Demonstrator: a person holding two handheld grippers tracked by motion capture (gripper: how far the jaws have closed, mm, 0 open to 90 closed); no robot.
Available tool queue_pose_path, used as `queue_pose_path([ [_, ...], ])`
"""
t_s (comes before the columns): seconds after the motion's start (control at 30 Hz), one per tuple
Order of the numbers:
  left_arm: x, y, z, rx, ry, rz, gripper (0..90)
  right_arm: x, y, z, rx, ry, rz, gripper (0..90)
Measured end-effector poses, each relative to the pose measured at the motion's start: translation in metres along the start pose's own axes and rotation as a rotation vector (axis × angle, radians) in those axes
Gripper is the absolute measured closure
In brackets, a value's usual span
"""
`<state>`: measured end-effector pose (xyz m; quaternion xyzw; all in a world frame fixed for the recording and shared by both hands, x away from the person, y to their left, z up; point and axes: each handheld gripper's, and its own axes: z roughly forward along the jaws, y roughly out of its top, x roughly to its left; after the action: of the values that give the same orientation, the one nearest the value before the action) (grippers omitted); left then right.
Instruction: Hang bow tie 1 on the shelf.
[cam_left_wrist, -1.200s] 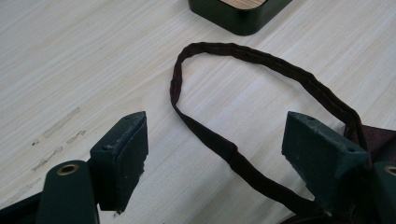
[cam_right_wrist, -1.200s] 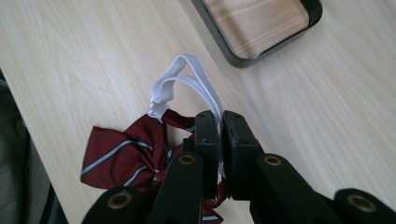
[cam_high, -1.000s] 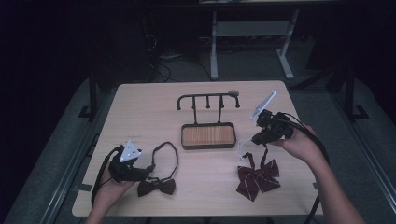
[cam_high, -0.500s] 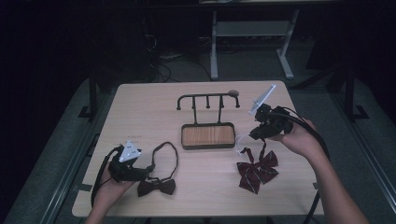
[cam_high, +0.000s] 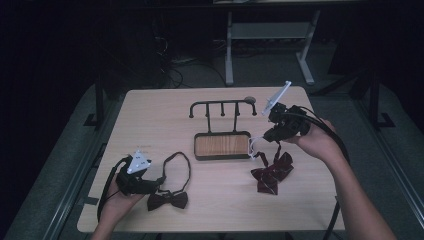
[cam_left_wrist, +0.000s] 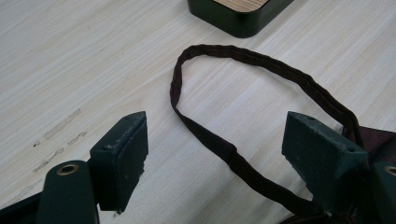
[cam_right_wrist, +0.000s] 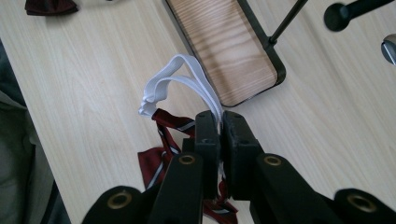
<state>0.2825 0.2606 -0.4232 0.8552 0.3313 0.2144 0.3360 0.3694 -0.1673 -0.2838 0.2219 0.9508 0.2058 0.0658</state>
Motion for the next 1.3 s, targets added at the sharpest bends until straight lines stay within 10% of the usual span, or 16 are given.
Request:
queue_pose_path([
  [1.3, 0.000, 0.000, 0.000, -0.004, -0.008, -0.001, 23.1, -0.039, 0.047, -0.016, -0.010, -0.063, 0.054, 84.7],
])
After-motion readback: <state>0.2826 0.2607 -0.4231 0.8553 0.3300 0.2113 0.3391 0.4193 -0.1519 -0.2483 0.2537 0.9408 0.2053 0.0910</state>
